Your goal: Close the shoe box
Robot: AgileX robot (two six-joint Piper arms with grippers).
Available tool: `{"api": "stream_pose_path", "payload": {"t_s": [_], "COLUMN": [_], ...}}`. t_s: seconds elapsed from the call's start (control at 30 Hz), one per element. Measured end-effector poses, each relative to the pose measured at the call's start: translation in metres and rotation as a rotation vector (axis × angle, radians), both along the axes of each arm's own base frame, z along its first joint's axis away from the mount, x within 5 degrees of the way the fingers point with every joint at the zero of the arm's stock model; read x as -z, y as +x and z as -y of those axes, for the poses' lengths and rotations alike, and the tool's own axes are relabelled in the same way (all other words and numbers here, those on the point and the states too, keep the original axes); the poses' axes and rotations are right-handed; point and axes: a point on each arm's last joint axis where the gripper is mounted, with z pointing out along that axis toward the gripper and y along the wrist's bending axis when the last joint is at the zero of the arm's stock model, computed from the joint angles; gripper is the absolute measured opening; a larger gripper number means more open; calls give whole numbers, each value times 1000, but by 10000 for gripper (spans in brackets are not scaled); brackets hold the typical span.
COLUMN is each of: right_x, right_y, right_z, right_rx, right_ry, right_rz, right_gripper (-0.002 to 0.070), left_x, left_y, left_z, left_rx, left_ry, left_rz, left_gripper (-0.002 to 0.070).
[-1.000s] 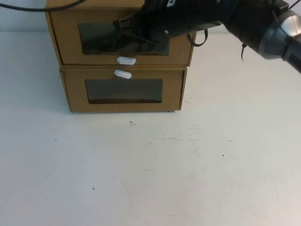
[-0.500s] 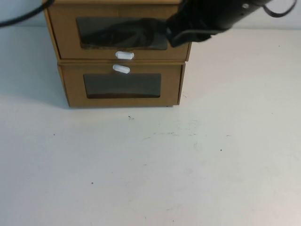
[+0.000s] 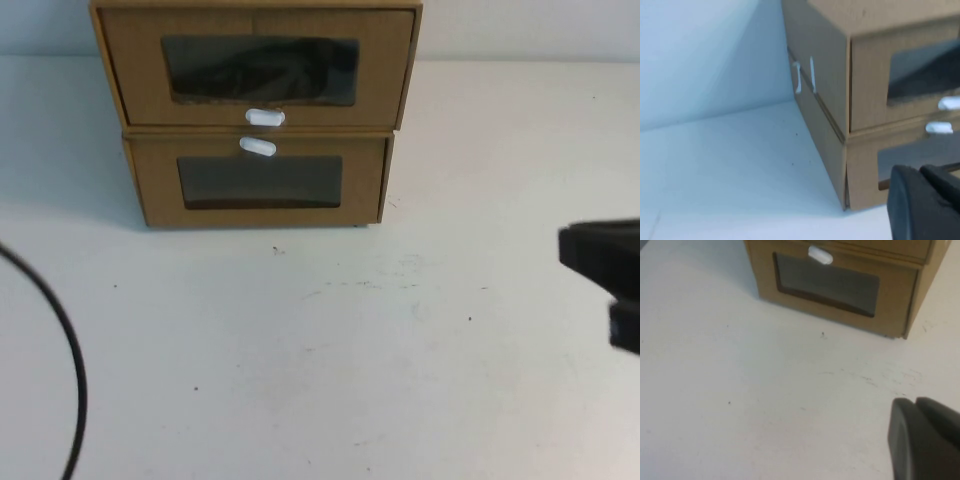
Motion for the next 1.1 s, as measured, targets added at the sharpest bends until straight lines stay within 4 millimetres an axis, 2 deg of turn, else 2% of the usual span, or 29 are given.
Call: {"api": "stream_pose_path", "payload": {"t_s": [0.2, 0.3, 0.4, 0.63, 0.83, 1.1], "right_x": [61, 89, 114, 160, 182, 186], "right_y": [-50, -62, -66, -66, -68, -69], "right_z": [35, 44, 48, 51, 53, 54], "right_rx": [74, 94, 110, 143, 151, 152], "right_ry": [182, 244, 277, 298, 277, 271], "right_rz": [184, 240, 268, 297, 271, 263], "right_gripper": [-11, -11, -11, -11, -11, -11], "left_x": [48, 64, 81, 117, 159, 165], "left_y": [-53, -75, -87, -89, -84, -84], "left_z": [-10, -14, -15, -14, -13, -11], "left_rx": [-106, -139, -142, -131, -135, -112], "left_ry": [-89, -101, -103, -111, -107, -106], "left_rz": [183, 293, 336, 275, 149, 99], "left_gripper": [-2, -2, -2, -2, -2, -2]}}
